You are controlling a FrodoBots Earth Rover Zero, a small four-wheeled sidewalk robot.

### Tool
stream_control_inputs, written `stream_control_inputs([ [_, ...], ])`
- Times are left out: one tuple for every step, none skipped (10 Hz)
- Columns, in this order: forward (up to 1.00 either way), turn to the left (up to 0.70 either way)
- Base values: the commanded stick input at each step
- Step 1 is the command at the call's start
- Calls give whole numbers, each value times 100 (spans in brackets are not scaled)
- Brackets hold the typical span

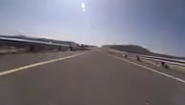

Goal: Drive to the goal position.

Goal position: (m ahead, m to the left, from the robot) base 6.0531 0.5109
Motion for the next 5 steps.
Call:
stream_control_inputs([
  [100, 0],
  [100, 0],
  [100, 0],
  [100, 0],
  [100, 0],
])
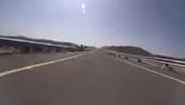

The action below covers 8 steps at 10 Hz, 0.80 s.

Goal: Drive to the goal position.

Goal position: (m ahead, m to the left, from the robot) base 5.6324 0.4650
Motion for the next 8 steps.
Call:
stream_control_inputs([
  [100, 0],
  [100, 0],
  [100, 0],
  [100, 0],
  [100, 0],
  [100, 0],
  [100, 0],
  [100, 0],
])
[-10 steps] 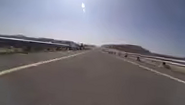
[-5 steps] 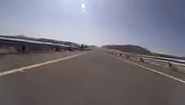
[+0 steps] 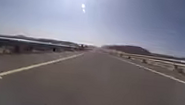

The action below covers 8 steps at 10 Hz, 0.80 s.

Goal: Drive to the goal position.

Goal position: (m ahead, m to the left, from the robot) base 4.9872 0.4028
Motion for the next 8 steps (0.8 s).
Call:
stream_control_inputs([
  [100, 0],
  [100, 0],
  [100, 0],
  [100, 0],
  [100, 0],
  [100, 0],
  [100, 0],
  [100, 0],
])
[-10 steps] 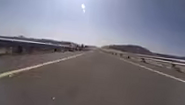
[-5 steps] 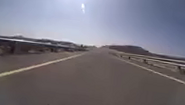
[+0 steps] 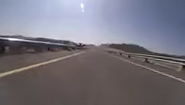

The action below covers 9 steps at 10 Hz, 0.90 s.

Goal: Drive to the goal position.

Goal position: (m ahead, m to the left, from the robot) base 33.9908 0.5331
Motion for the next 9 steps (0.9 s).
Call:
stream_control_inputs([
  [100, 0],
  [100, 0],
  [100, 0],
  [100, 0],
  [100, 0],
  [100, 0],
  [100, 0],
  [100, 0],
  [100, 0],
])
